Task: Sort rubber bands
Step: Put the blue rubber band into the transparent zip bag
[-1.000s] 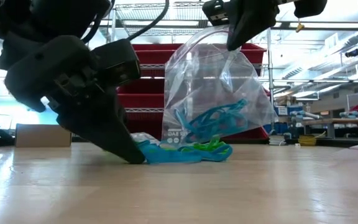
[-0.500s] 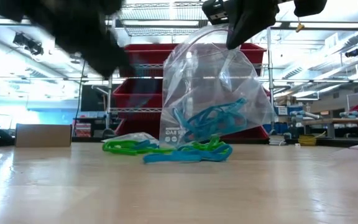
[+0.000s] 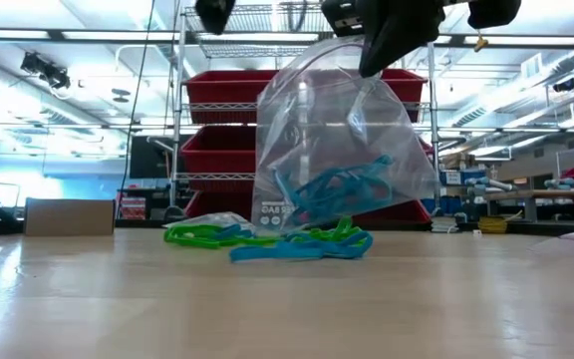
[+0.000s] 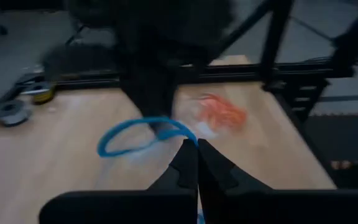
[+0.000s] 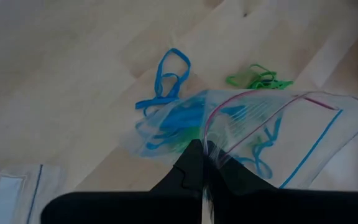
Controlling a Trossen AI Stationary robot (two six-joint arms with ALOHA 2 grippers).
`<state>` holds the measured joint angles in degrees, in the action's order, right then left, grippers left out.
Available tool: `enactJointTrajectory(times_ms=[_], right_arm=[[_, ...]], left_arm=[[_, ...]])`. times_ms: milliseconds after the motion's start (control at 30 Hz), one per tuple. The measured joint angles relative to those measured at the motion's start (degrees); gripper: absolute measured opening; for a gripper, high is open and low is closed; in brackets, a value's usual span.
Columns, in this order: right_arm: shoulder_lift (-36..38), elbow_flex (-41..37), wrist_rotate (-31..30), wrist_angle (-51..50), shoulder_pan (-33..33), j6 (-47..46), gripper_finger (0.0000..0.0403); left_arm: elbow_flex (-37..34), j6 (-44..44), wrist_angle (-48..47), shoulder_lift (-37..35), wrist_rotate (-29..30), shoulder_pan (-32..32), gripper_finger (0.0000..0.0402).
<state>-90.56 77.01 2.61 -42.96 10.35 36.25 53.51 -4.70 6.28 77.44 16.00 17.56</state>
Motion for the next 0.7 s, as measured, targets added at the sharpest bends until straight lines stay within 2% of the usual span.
enactJointTrajectory(times_ms=[167, 233, 433, 700], right_arm=[[0.0, 0.0, -3.15, -0.1, 0.92, 1.33, 0.0], [0.0, 0.0, -4.62, -0.13, 1.22, 1.56, 0.0], [0.0, 0.0, -7.41, -0.54, 1.22, 2.63, 0.0], [0.0, 0.0, -7.63, -0.5, 1.27, 2.99, 0.0]], left_arm=[[7.93, -0.05, -9.17, 1.32, -0.21, -4.64, 0.0001], [9.94, -0.55, -10.94, 1.63, -2.85, -6.37, 0.0001], [11.26, -3.21, -12.1, 3.44, -9.4, -10.29, 0.0001], [11.24, -7.57, -12.33, 9.81, -16.21, -12.33, 0.0002]])
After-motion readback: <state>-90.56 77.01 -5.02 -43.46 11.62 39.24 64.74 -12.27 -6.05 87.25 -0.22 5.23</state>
